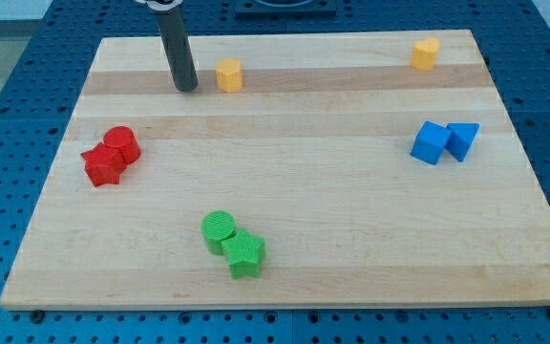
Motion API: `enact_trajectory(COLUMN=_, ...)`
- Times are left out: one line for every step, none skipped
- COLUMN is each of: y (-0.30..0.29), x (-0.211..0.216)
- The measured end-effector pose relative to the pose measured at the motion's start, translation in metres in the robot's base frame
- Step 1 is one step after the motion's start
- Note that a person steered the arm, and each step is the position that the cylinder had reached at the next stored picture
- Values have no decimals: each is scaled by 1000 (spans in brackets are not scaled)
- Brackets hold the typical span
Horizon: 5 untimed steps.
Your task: Push the hexagon to top center of the board
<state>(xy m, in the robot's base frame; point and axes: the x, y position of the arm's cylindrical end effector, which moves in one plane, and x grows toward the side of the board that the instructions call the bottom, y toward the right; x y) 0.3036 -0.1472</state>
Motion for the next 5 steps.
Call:
enact_trajectory(y=0, x=0)
enact_trajectory(y=35, x=0)
enact_trajectory(y=86, x=0)
enact_trajectory(y=135, x=-2)
enact_trajectory(y=188, x=-15)
